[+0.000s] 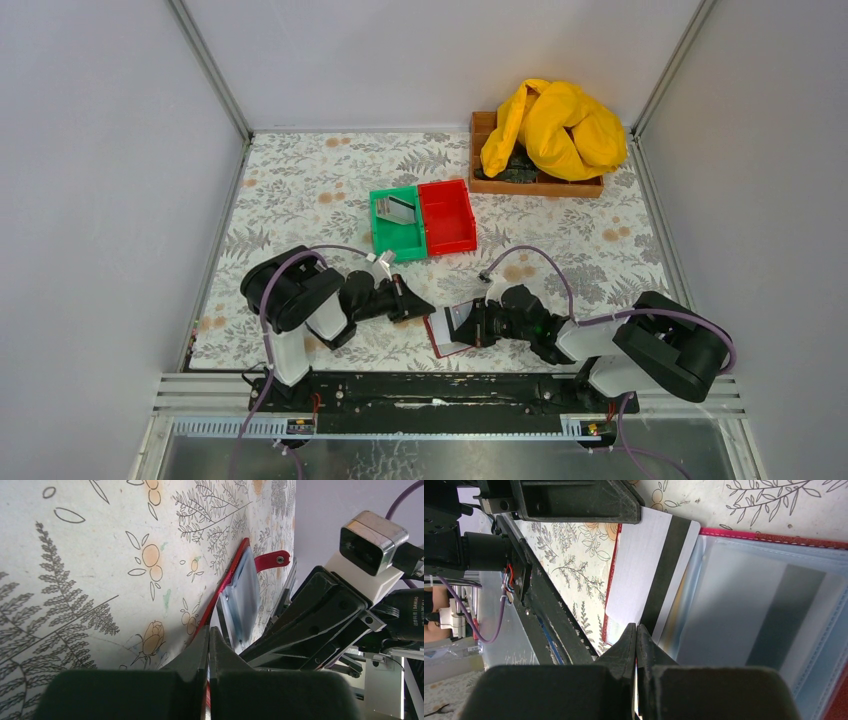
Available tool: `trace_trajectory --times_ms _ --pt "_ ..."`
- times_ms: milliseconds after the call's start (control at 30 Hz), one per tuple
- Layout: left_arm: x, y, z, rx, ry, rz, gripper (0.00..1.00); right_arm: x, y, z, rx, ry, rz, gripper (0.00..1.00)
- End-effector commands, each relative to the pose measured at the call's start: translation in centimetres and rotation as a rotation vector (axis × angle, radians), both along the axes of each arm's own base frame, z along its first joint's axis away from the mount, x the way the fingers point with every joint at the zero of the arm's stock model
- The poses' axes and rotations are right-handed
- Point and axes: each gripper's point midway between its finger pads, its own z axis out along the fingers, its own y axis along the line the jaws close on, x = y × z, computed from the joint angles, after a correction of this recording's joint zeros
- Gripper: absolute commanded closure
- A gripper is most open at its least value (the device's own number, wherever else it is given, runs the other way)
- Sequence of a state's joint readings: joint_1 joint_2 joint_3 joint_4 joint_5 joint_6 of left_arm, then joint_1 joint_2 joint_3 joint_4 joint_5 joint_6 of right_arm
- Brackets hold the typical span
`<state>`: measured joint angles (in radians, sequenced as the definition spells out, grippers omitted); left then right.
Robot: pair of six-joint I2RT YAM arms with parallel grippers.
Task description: Take the credit cards out of the card holder
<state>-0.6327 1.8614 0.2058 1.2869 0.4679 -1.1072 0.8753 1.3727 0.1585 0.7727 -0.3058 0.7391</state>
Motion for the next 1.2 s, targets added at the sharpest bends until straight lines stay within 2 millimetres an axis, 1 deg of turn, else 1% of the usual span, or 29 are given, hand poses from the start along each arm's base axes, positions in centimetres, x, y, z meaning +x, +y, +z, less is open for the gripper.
trace_trajectory --times_ms 0,33,167,200,367,533,600,633,667,700,733,767,800,833,933,1033,1067,1167 --pt "0.2 0.3 1.1 -0.027 -0.035 -0.003 1.0 -0.1 -0.9 -1.0 -0.046 -0.004 -0.025 1.0" --pt "0.4 0.3 1.4 -0.033 -0.04 -0.004 1.0 0.0 -1.1 -1.0 -0.054 -0.012 -0.032 1.0" --pt "0.6 0.2 2.5 -0.045 -0.068 -0.018 1.0 0.8 -1.4 0.4 -0.052 -0.074 -0.055 1.0" --pt "0.7 0.1 3.1 -0.052 -0.086 -0.023 1.0 1.1 -1.6 0.9 -0.051 -0.095 -0.066 1.0" --pt "1.0 0.0 4.8 -0.065 -0.139 -0.029 1.0 2.6 -3.1 3.1 -0.046 -0.208 -0.152 1.0" --pt "1.3 -0.2 6.5 -0.084 -0.189 -0.032 1.0 3.1 -3.5 5.7 0.023 -0.305 -0.177 1.0" --pt "1.5 -0.4 7.4 -0.1 -0.208 -0.042 1.0 3.0 -3.4 7.0 0.084 -0.341 -0.177 1.0" --pt "1.5 -0.5 8.2 -0.123 -0.222 -0.051 1.0 2.9 -3.3 7.8 0.131 -0.363 -0.177 1.0" --pt "1.5 -0.6 9.0 -0.15 -0.234 -0.06 1.0 2.8 -3.2 8.6 0.174 -0.377 -0.183 0.97" --pt "1.5 -0.7 9.8 -0.176 -0.24 -0.072 1.0 2.8 -3.3 9.5 0.217 -0.396 -0.191 0.88" --pt "1.6 -0.7 10.6 -0.201 -0.25 -0.081 1.0 2.7 -3.3 10.6 0.26 -0.42 -0.196 0.74" --pt "1.6 -0.9 11.5 -0.225 -0.263 -0.094 1.0 2.6 -3.4 11.2 0.28 -0.435 -0.196 0.61" --pt "1.5 -1.0 12.0 -0.24 -0.269 -0.105 1.0 2.5 -3.5 11.6 0.29 -0.453 -0.191 0.52" --pt "1.5 -1.1 12.7 -0.254 -0.287 -0.116 1.0 2.4 -3.5 11.9 0.291 -0.466 -0.185 0.48" --pt "1.3 -1.3 14.3 -0.284 -0.325 -0.143 1.0 2.2 -3.5 12.1 0.284 -0.481 -0.164 0.47" --pt "1.1 -1.5 15.1 -0.291 -0.357 -0.169 1.0 1.3 -2.9 12.0 0.303 -0.461 -0.109 0.48" --pt "1.1 -1.5 15.3 -0.295 -0.362 -0.172 1.0 1.1 -2.7 12.2 0.32 -0.457 -0.096 0.48" --pt "0.8 -1.5 15.9 -0.316 -0.366 -0.18 1.0 0.7 -2.3 11.9 0.332 -0.431 -0.074 0.49"
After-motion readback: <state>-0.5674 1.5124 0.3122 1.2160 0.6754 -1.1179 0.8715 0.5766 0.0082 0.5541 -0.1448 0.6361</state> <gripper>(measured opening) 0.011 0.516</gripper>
